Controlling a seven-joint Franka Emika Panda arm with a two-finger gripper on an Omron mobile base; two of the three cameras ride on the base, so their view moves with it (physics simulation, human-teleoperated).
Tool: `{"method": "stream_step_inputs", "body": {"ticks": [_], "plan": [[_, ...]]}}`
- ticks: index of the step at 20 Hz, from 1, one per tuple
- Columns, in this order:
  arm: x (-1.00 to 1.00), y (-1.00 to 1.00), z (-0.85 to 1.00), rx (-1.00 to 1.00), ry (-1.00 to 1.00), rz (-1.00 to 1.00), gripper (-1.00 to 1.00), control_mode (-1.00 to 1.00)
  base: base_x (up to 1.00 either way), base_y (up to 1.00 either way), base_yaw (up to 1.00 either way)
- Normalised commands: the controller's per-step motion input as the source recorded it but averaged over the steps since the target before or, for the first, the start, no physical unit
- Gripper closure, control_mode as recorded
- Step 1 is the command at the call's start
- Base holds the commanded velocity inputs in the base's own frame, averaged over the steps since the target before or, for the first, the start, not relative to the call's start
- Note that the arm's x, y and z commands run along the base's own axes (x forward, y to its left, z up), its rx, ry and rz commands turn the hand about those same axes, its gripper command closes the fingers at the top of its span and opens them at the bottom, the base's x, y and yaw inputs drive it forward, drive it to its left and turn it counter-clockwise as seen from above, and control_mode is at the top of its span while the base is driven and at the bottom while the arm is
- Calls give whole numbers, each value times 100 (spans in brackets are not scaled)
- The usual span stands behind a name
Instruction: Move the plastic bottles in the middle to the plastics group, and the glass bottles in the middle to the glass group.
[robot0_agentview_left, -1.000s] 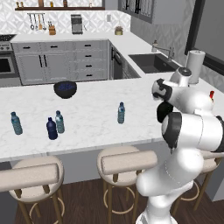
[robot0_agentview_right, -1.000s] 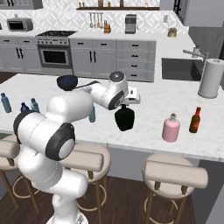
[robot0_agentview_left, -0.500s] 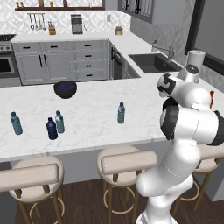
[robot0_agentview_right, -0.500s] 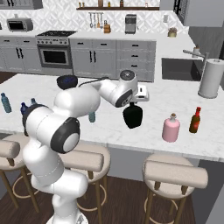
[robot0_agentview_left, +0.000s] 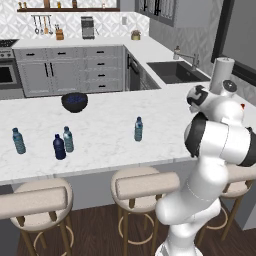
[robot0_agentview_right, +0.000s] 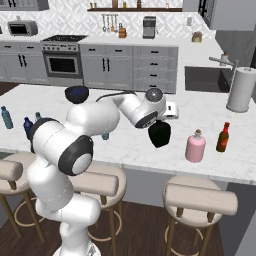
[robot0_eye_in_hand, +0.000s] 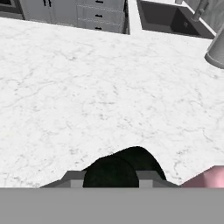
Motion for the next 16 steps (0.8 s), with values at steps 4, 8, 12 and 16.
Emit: {"method": "stream_step_inputs", "body": {"ticks": [4,8,12,16], "plan": [[-9,-31,0,0,0,0,100,-100,0,0,0],[-13,-35,0,0,0,0,100,-100,0,0,0],[-9,-33,0,0,0,0,100,-100,0,0,0],[1,-5,0,0,0,0,100,-100,0,0,0]]}}
